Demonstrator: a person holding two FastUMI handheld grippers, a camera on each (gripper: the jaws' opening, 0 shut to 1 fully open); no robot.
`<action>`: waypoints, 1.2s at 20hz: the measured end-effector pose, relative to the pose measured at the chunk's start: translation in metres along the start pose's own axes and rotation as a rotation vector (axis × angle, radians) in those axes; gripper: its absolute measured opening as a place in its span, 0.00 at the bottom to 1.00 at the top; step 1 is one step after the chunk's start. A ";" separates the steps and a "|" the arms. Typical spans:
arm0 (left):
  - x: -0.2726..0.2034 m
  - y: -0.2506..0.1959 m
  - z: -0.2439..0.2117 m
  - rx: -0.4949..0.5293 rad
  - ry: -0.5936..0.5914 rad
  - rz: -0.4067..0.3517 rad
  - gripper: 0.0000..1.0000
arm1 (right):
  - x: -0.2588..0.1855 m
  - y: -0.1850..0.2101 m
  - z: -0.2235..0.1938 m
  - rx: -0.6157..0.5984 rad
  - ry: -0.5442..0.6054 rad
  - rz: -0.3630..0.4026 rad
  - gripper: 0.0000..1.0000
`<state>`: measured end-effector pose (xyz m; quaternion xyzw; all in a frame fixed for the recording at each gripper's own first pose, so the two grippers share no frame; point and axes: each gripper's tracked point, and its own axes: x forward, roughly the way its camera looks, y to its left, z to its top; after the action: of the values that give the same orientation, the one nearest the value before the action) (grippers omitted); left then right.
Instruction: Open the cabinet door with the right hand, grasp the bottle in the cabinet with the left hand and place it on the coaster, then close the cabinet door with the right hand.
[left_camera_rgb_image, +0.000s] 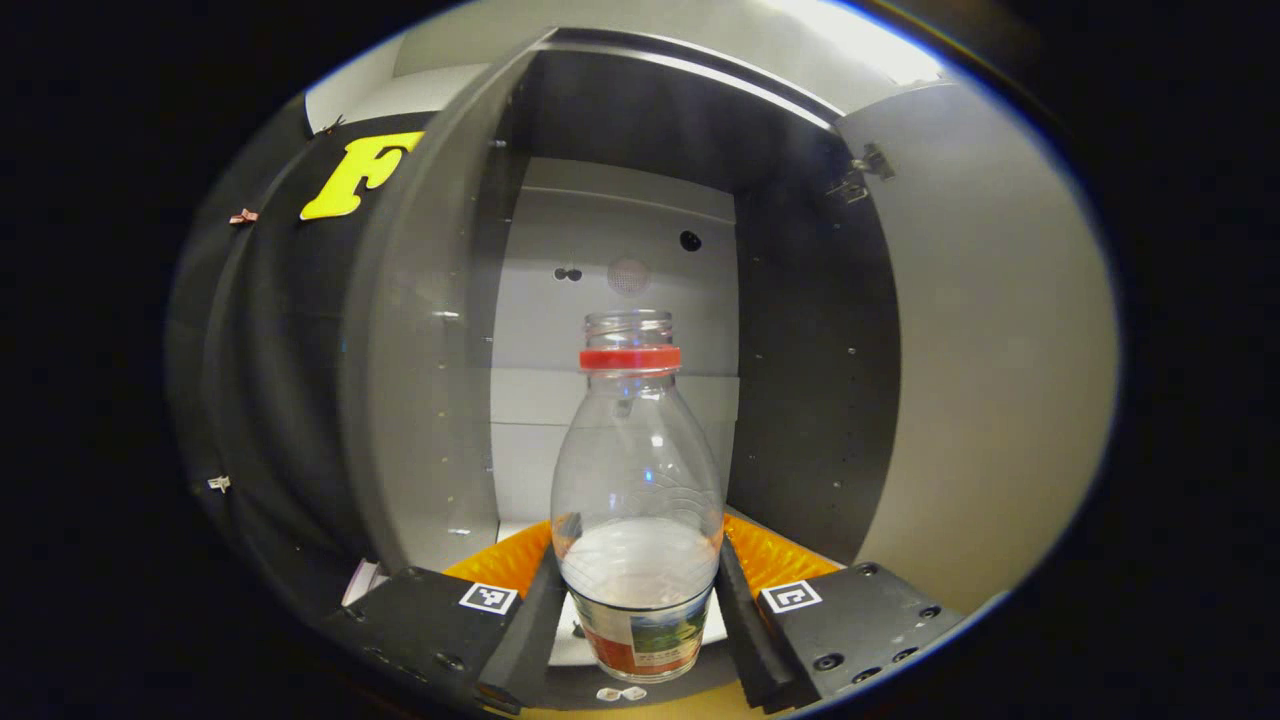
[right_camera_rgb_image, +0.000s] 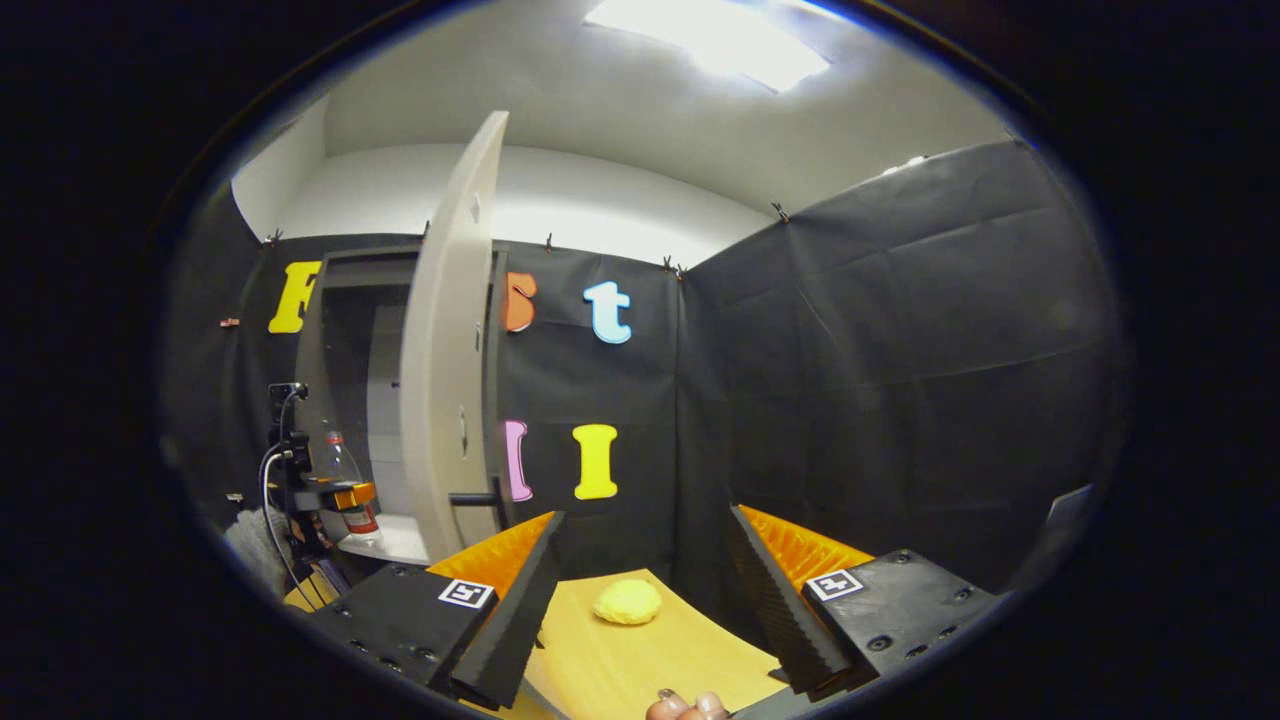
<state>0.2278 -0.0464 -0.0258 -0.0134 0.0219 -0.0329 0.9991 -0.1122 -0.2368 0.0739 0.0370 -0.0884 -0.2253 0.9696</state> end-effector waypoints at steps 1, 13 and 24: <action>-0.015 0.007 -0.002 0.011 0.000 0.007 0.73 | -0.009 0.015 0.010 -0.002 -0.028 0.028 0.97; -0.155 0.068 -0.081 0.008 0.103 0.002 0.73 | -0.065 0.175 -0.010 -0.005 -0.012 0.408 0.97; -0.209 0.077 -0.207 0.002 0.158 0.116 0.73 | -0.013 0.313 -0.104 0.041 0.030 0.642 0.97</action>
<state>0.0152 0.0392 -0.2261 -0.0086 0.1014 0.0239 0.9945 0.0309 0.0523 0.0044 0.0299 -0.0859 0.0946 0.9913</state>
